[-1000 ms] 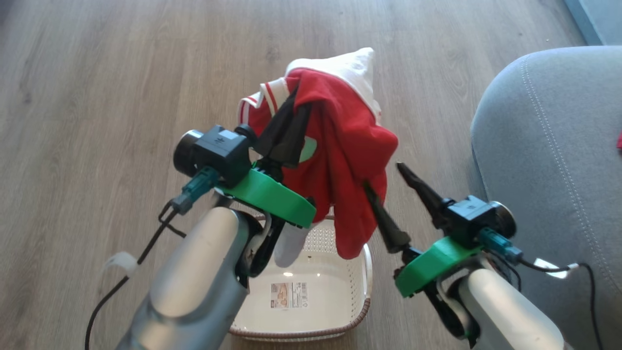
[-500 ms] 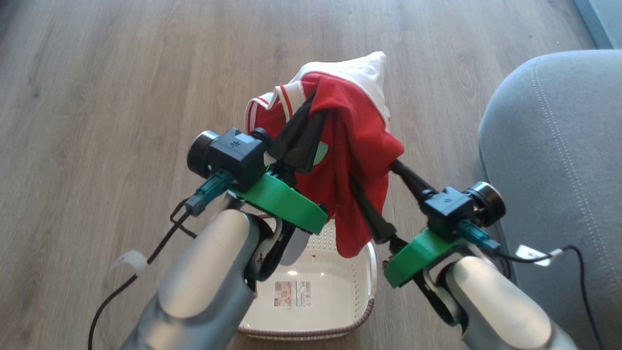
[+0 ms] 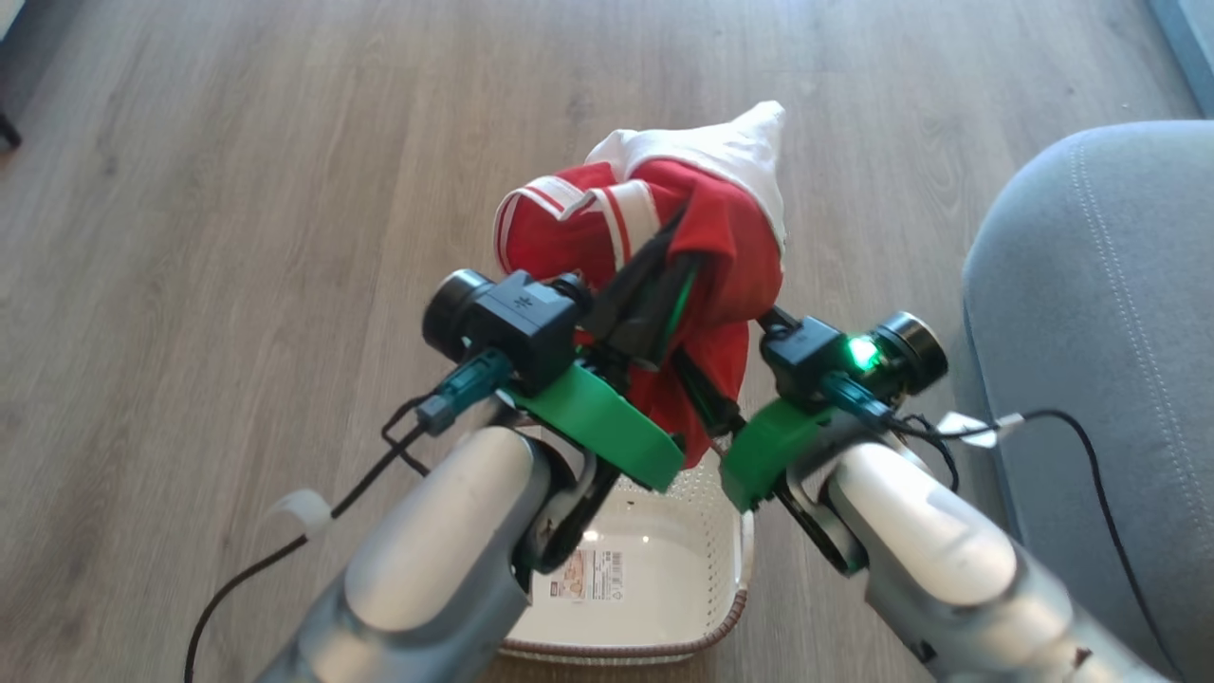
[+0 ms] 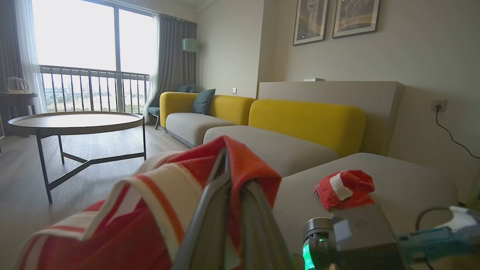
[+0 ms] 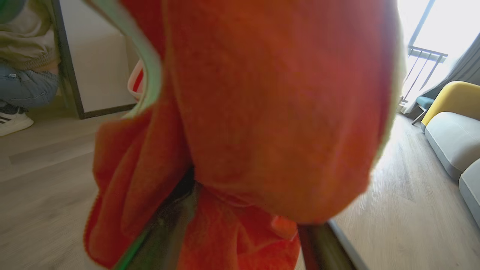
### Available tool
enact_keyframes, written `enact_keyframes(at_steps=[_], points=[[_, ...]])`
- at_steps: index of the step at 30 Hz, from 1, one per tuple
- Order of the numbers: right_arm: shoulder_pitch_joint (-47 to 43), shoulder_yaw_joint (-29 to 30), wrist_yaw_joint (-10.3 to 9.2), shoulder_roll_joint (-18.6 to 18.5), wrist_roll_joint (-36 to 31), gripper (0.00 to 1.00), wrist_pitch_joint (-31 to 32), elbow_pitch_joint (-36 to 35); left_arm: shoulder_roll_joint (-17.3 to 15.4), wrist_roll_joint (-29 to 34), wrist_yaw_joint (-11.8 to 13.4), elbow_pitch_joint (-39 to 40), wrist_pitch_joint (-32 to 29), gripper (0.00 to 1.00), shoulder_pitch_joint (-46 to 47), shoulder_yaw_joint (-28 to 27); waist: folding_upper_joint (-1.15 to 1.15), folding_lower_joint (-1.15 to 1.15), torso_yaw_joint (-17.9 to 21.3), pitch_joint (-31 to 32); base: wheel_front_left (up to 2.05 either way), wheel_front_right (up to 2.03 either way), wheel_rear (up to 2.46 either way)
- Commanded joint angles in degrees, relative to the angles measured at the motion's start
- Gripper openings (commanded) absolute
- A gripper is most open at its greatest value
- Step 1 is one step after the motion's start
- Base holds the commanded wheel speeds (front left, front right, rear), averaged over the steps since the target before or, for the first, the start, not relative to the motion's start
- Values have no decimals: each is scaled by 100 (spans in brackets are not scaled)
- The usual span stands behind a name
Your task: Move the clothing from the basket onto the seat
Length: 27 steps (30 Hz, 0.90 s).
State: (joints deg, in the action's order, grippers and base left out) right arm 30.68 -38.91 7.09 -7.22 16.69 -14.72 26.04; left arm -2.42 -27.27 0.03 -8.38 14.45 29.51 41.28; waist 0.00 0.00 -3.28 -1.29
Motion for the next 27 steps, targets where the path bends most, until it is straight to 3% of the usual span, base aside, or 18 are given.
enact_keyframes(at_steps=[1,4,5,7,8,17,27], points=[[270,-68,40,145,-15,100,-28,-82,-46,-31,32,244,53,0,398,-137,0,0,-36,-1,0,0,0],[452,-272,40,216,76,100,-28,219,-46,-87,50,272,53,0,417,-32,0,0,-100,-5,0,0,0],[506,-333,40,234,121,85,-28,316,-46,-104,53,281,53,0,423,-2,0,0,-122,-9,0,0,0],[596,-385,40,268,234,15,-28,434,-46,-126,62,286,54,0,424,40,0,0,-157,-16,0,0,0],[627,-388,40,280,275,0,-28,460,-46,-134,65,287,54,0,422,53,0,0,-171,-22,0,0,0],[471,-146,40,259,478,0,-28,209,-46,-94,94,201,54,0,353,-24,0,0,-123,-57,0,0,0],[-14,522,40,178,526,0,-28,-476,-46,-7,38,106,54,2,255,-168,0,0,129,-105,0,0,0]])
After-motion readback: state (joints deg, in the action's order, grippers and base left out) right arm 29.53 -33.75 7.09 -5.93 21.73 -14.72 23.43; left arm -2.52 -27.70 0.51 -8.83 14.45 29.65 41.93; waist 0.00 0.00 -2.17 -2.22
